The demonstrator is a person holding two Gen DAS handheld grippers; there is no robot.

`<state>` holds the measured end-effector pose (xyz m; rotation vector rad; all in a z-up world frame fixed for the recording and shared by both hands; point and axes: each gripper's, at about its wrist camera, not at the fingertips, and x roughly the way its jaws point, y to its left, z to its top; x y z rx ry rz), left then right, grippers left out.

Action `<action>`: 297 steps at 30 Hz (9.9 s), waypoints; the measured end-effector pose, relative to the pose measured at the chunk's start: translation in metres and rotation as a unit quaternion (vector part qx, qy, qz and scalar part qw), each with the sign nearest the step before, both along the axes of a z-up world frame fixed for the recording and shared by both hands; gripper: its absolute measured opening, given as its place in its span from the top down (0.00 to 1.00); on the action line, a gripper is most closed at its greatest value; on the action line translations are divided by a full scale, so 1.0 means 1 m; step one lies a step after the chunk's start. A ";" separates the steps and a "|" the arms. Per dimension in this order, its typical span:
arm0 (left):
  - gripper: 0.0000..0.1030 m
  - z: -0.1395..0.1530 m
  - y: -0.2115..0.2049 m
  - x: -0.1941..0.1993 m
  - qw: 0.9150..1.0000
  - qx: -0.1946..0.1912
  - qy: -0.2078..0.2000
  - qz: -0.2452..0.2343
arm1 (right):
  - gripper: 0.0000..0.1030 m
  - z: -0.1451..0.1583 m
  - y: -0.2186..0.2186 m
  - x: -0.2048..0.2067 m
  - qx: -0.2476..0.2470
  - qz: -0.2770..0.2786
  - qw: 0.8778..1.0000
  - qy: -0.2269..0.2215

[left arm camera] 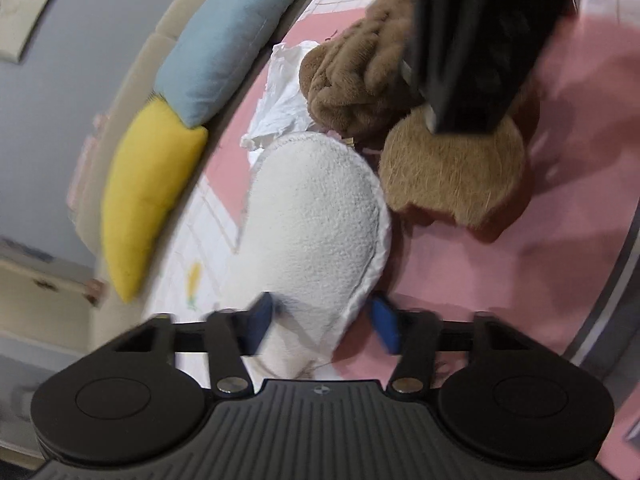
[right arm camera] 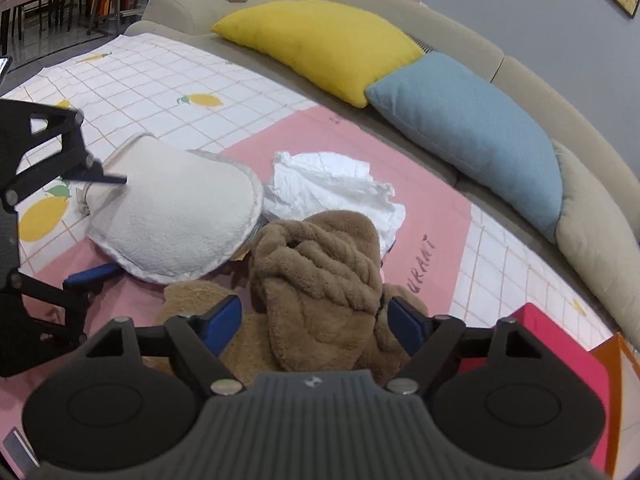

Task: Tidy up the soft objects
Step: 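Grasp the brown plush toy with the right gripper while the left grasps the white pad, then carry the plush toy and pad over the white box and release them inside, then withdraw both open grippers and move them toward the brown sponge and snack packet, then grasp the brown coir sponge with the right gripper while the left grasps the yellow snack packet, then carry the sponge and snack packet over the white box and release them inside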

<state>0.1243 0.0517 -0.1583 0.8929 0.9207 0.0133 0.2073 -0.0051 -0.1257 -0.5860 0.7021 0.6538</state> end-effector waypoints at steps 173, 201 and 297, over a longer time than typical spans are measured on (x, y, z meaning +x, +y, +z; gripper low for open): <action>0.77 0.106 -0.007 -0.043 0.882 -0.422 -0.033 0.208 | 0.29 0.065 -0.131 -0.076 0.141 -0.159 0.969 0.122; 0.33 0.063 0.065 -0.016 0.886 -0.378 -0.060 0.261 | 0.55 -0.007 -0.018 -0.023 0.029 -0.071 0.990 0.121; 0.44 0.029 0.003 -0.037 0.873 -0.424 0.039 0.239 | 0.25 -0.026 -0.112 -0.065 0.071 -0.104 0.973 0.191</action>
